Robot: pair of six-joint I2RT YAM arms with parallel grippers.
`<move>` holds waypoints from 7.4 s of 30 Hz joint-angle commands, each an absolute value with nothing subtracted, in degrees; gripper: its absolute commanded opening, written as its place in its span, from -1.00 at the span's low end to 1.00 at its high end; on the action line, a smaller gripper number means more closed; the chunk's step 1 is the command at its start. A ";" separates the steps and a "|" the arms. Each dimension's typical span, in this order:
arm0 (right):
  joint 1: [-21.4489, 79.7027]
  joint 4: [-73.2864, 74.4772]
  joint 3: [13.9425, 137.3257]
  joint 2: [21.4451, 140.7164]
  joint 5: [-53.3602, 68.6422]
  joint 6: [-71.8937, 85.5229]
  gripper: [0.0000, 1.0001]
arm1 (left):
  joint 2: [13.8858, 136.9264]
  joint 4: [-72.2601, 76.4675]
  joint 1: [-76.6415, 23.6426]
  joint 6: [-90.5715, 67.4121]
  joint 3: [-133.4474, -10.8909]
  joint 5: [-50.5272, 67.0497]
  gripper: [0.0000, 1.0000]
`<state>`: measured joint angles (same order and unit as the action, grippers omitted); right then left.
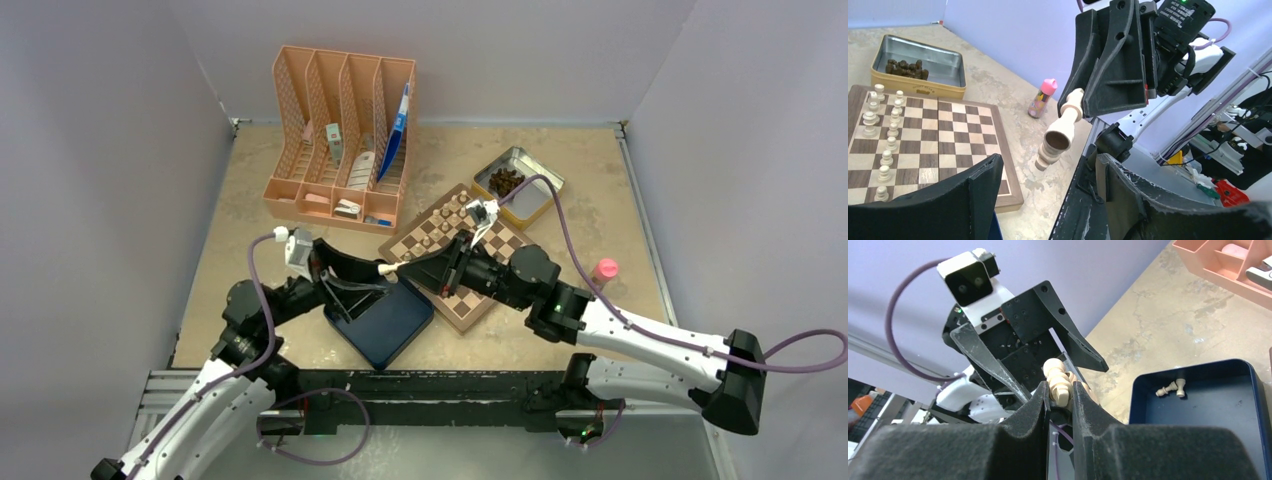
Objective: Set up the chess pieces on the board
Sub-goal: Place the chess piece on the chessboard.
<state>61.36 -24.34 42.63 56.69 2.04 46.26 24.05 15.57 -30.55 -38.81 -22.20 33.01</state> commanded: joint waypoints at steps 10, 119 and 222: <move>61.30 -31.33 44.76 53.85 4.50 49.55 -0.85 | 25.99 31.25 -30.54 -36.85 -18.97 40.67 0.40; 49.38 37.58 86.32 92.06 -28.65 20.42 -0.81 | 23.97 -13.76 -30.50 3.39 -34.45 42.98 -1.00; 42.62 24.40 96.95 118.59 -18.90 20.50 -0.64 | 22.94 -14.89 -30.51 4.49 -34.56 44.07 -1.00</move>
